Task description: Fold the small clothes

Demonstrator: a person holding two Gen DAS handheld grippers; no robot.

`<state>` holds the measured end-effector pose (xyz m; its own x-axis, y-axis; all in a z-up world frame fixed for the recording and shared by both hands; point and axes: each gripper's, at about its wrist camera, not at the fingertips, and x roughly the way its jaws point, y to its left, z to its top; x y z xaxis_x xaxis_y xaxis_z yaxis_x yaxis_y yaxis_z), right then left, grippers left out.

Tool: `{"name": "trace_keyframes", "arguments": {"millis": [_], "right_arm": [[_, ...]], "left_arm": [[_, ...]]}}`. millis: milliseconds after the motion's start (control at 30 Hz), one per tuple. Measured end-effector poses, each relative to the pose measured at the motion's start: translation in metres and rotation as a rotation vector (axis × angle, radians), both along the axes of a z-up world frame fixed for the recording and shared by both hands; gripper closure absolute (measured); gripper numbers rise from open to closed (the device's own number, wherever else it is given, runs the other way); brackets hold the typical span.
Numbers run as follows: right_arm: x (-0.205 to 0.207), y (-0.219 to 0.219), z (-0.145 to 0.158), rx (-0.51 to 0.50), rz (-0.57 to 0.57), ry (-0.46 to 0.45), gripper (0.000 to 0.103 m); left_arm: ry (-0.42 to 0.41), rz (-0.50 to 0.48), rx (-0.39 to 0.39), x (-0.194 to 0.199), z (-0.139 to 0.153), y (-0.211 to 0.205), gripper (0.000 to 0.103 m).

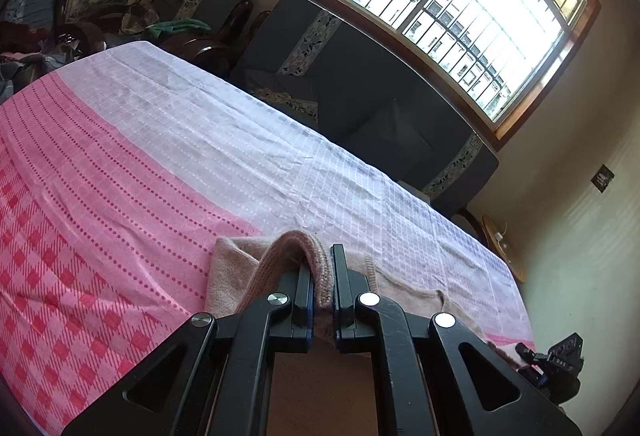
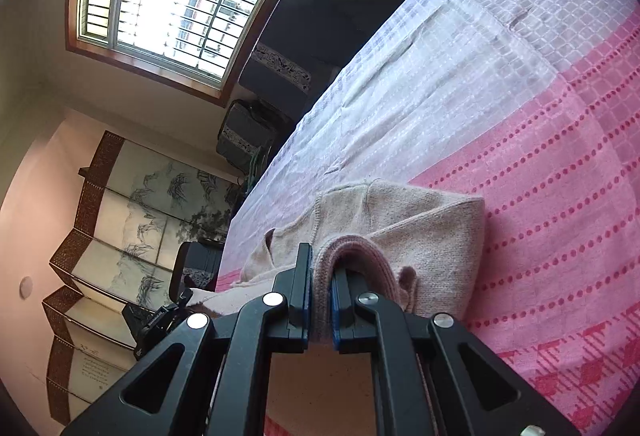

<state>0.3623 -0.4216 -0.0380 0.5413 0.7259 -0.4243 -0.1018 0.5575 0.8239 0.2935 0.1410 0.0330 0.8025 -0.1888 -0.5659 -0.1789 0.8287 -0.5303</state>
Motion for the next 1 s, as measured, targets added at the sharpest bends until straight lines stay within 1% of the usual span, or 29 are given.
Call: {"name": "trace_keyframes", "arguments": {"millis": [200, 300, 433, 567, 633, 767, 833, 900, 967, 1000], "right_arm": [[0.019, -0.001, -0.015, 0.006, -0.021, 0.032, 0.095], [0.025, -0.001, -0.022, 0.001, -0.037, 0.04, 0.095], [0.029, 0.0, -0.029, -0.002, -0.051, 0.052, 0.095], [0.035, -0.001, -0.028, -0.009, -0.053, 0.046, 0.095], [0.037, -0.002, -0.026, -0.013, -0.057, 0.042, 0.095], [0.042, 0.0, -0.024, -0.018, -0.061, 0.032, 0.095], [0.043, 0.002, -0.021, -0.037, -0.064, 0.017, 0.095], [0.045, 0.005, -0.021, -0.061, -0.066, 0.014, 0.095], [0.046, 0.007, -0.022, -0.081, -0.068, 0.014, 0.095], [0.046, 0.007, -0.022, -0.086, -0.072, 0.016, 0.095]], "left_arm": [[0.034, 0.002, 0.004, 0.025, -0.019, 0.002, 0.097], [0.029, -0.006, 0.011, 0.033, -0.025, 0.0, 0.097], [0.011, -0.027, 0.054, 0.042, -0.028, -0.006, 0.097], [0.014, -0.028, 0.047, 0.05, -0.028, -0.003, 0.096], [0.011, -0.025, 0.06, 0.054, -0.026, -0.003, 0.096], [0.019, -0.019, 0.06, 0.065, -0.026, -0.003, 0.096], [0.019, -0.028, 0.05, 0.069, -0.03, -0.002, 0.094], [0.051, -0.039, 0.044, 0.075, -0.033, -0.002, 0.093], [0.068, -0.037, 0.006, 0.076, -0.036, 0.002, 0.091], [0.072, -0.033, -0.018, 0.074, -0.037, 0.005, 0.088]]}}
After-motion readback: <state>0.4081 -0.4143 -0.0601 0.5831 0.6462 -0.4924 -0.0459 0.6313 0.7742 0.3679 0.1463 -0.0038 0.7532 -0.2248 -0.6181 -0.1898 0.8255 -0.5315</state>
